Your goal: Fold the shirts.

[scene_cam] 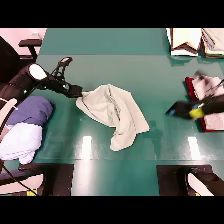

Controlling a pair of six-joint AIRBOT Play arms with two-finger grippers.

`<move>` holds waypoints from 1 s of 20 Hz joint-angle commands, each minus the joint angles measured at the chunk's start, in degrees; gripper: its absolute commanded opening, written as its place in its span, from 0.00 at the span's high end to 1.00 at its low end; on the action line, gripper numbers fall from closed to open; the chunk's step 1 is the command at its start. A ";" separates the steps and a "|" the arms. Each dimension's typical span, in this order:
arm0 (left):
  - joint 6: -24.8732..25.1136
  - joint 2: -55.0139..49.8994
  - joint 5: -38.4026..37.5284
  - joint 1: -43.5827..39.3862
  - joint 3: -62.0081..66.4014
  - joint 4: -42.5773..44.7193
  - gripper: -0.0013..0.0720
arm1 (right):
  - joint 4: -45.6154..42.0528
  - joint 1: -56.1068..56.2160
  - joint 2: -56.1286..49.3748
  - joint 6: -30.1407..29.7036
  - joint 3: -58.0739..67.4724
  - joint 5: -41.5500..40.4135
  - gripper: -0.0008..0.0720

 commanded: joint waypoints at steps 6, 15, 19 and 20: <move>0.00 -0.04 -0.20 0.33 1.14 1.33 0.95 | 15.93 10.86 -14.84 -0.79 -13.57 -23.80 0.38; -0.04 2.34 -1.68 0.33 9.66 5.22 0.95 | 0.52 10.43 -16.57 -2.05 10.34 -22.60 0.96; 0.00 11.06 -1.07 0.33 23.91 6.73 0.95 | -8.57 4.37 -5.18 -2.19 26.56 -15.17 0.96; -0.02 13.68 -1.07 0.33 27.85 6.69 0.95 | -8.48 2.97 -2.71 -2.47 30.47 -13.11 0.96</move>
